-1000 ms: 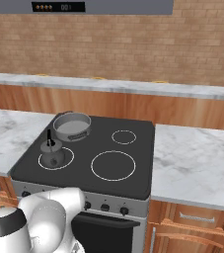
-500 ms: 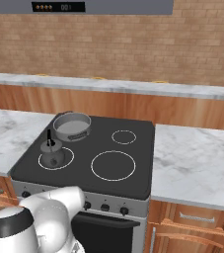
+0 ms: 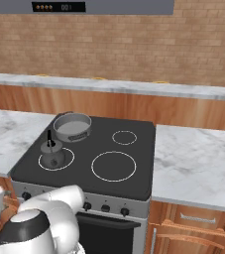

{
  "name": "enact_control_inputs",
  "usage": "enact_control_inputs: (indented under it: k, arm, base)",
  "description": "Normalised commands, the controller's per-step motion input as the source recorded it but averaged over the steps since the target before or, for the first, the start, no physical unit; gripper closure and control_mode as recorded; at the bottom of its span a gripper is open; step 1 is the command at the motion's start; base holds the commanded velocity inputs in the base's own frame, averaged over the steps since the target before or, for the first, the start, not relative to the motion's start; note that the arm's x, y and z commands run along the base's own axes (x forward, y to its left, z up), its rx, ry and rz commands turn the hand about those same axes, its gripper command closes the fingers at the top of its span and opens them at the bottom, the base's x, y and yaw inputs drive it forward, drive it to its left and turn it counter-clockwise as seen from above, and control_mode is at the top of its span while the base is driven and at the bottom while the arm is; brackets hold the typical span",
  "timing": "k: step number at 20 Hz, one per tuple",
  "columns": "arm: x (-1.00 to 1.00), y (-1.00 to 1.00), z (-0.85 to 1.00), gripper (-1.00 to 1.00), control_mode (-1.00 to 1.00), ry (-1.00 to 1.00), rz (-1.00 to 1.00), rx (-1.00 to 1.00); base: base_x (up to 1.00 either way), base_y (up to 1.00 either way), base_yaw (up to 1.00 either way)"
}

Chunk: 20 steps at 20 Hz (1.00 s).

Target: Pick the kettle from the counter and place it on a stove burner. Then turn the burner on.

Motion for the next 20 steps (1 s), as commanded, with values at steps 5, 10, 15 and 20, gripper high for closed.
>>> enact_control_inputs:
  k: [5,10,15,20]
  arm:
    - [0.24,0.00,0.00,-1.00,-1.00,-0.19,0.00,0.47]
    - [0.01,-0.01,0.00,-1.00,-1.00,-0.21,0.00,0.52]
    - [0.00,0.00,0.00,-1.00,-1.00,-0.24,0.00,0.49]
    - [0.00,0.00,0.00,-1.00,-1.00,-0.25,0.00,0.42]
  base:
    - [0.00,0.00,0.00]
    - [0.00,0.00,0.00]
    - [0.00,0.00,0.00]
    - [0.00,0.00,0.00]
